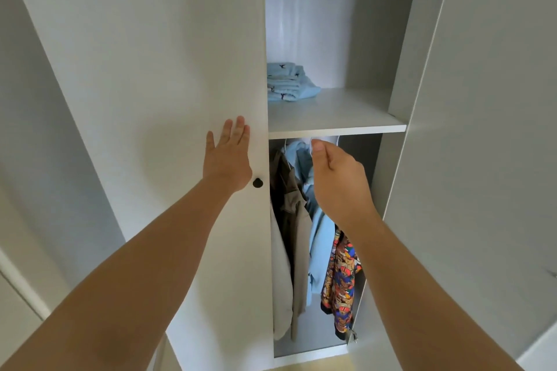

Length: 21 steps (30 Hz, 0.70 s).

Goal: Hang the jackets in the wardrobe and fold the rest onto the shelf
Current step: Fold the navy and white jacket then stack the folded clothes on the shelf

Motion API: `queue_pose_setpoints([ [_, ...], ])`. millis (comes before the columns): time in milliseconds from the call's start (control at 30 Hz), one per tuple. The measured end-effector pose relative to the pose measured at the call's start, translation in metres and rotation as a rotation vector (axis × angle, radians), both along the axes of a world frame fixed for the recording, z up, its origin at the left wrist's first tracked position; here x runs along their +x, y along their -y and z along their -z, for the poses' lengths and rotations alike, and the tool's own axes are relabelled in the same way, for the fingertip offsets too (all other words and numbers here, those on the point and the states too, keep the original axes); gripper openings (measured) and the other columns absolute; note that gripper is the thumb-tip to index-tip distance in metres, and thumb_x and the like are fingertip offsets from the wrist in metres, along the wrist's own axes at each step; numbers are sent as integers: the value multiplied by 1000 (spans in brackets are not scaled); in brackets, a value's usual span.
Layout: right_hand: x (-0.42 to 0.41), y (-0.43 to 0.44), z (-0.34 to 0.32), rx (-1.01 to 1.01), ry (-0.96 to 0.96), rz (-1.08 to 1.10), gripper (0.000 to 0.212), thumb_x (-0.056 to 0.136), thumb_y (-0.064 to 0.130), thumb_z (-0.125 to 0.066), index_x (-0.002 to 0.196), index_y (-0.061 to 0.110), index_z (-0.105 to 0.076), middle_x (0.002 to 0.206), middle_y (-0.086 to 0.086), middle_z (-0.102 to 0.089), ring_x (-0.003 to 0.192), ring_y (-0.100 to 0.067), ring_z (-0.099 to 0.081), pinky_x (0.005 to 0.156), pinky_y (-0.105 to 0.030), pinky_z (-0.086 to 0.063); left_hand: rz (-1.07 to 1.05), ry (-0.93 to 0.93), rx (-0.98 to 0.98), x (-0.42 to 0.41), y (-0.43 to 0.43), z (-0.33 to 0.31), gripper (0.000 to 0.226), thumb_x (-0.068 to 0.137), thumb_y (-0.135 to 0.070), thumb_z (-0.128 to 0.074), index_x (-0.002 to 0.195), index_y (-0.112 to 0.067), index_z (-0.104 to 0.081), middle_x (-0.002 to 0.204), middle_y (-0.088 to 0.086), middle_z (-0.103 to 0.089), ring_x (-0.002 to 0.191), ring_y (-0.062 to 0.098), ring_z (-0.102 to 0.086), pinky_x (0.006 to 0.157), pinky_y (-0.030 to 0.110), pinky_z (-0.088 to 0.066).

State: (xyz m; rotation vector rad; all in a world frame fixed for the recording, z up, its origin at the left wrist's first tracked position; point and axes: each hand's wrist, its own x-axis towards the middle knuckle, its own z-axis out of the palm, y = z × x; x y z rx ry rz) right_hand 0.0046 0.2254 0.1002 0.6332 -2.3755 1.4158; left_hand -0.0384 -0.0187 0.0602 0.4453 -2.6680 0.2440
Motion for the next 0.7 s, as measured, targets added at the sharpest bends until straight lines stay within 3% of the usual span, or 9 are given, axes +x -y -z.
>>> queue_pose_setpoints([
  [167,-1,-25,2,-14,-14,73,38,109,36,-33,97,13,-62,66,6,-49,60,-10,-46,56,-23,-33,-43,28,-15,-3,-3,-3,87,93,-12,-47,161,-16,7,167,0,23,155,23,16,125,54,-3],
  [267,1,-53,2,-38,-64,140,34,108,33,-37,91,12,-58,70,-4,-58,65,-20,-48,63,-36,-36,-58,-21,4,1,-28,-7,90,91,-24,-60,161,-9,-5,169,10,7,156,29,6,126,53,-5],
  [367,1,-84,0,-103,-88,253,31,107,27,-41,110,3,-60,96,-17,-67,89,-25,-53,76,-35,-38,295,-139,-15,8,-84,-11,73,88,-15,-62,154,-7,-32,165,14,-22,153,32,-18,126,46,-14],
  [433,3,-104,-4,-145,-80,332,31,106,26,-43,121,6,-61,118,-13,-68,107,-22,-56,83,-25,-39,635,-227,64,17,-126,-13,56,86,-5,-61,141,-7,-54,151,11,-48,140,31,-43,120,42,-29],
  [500,5,-131,-7,-176,-111,450,38,107,26,-43,140,13,-54,146,-6,-52,134,-17,-46,103,-16,-30,897,-232,206,31,-169,-20,44,91,-5,-58,134,-12,-62,140,1,-59,129,20,-53,114,30,-37],
  [567,10,-163,-10,-215,-202,624,44,105,23,-45,147,11,-46,156,-8,-38,145,-20,-33,114,-21,-21,1066,-210,295,44,-206,-27,38,95,-9,-56,131,-17,-65,134,-6,-62,122,11,-56,104,13,-37],
  [600,14,-178,-11,-228,-247,740,47,103,22,-48,148,10,-44,157,-11,-34,146,-22,-30,117,-27,-21,1122,-214,321,50,-222,-30,36,95,-12,-55,128,-18,-66,130,-7,-63,117,10,-58,98,11,-39],
  [700,21,-220,-12,-272,-270,1033,62,96,23,-56,153,11,-33,160,-13,-24,147,-29,-24,118,-44,-21,1227,-246,357,67,-257,-36,31,94,-17,-56,122,-21,-68,119,-9,-66,105,13,-63,90,26,-50],
])
